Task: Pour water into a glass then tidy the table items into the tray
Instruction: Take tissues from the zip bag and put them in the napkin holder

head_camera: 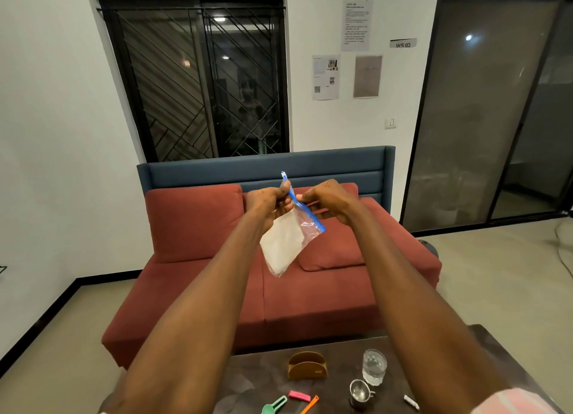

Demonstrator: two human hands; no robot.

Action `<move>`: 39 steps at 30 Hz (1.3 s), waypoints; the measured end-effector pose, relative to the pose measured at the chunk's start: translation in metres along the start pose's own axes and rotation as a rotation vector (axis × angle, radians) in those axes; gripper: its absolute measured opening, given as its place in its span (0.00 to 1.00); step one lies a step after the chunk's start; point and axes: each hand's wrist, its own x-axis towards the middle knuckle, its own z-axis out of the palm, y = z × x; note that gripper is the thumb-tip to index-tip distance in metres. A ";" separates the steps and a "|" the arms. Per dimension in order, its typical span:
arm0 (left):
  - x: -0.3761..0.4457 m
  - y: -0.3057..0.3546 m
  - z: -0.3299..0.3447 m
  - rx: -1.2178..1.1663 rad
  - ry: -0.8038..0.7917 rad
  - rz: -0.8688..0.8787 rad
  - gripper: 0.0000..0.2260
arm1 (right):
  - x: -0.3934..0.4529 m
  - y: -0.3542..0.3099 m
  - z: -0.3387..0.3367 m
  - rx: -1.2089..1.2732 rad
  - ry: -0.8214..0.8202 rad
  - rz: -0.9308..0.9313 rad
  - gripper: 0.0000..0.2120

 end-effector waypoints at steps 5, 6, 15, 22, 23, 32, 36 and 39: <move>0.001 -0.002 -0.007 -0.053 -0.017 -0.073 0.03 | -0.001 0.006 0.004 -0.042 0.038 -0.098 0.07; 0.001 -0.003 -0.008 -0.034 -0.021 -0.071 0.03 | -0.001 0.007 0.004 -0.055 0.019 -0.116 0.06; 0.001 -0.011 -0.015 -0.079 -0.042 -0.066 0.05 | -0.001 0.014 0.017 0.035 0.023 -0.179 0.11; 0.005 -0.019 -0.018 -0.120 -0.051 -0.147 0.07 | -0.001 0.015 0.024 0.022 0.062 -0.173 0.04; 0.005 -0.020 -0.018 -0.124 -0.046 -0.149 0.07 | 0.000 0.016 0.025 0.034 0.073 -0.169 0.03; 0.008 -0.017 -0.019 0.022 0.059 -0.023 0.04 | 0.010 0.023 0.021 0.177 0.246 -0.028 0.06; 0.009 -0.019 -0.027 0.295 0.087 0.142 0.06 | 0.010 0.028 0.009 -0.099 0.401 -0.176 0.04; 0.007 -0.022 -0.021 0.358 0.077 0.239 0.08 | 0.006 0.029 0.012 -0.438 0.465 -0.344 0.07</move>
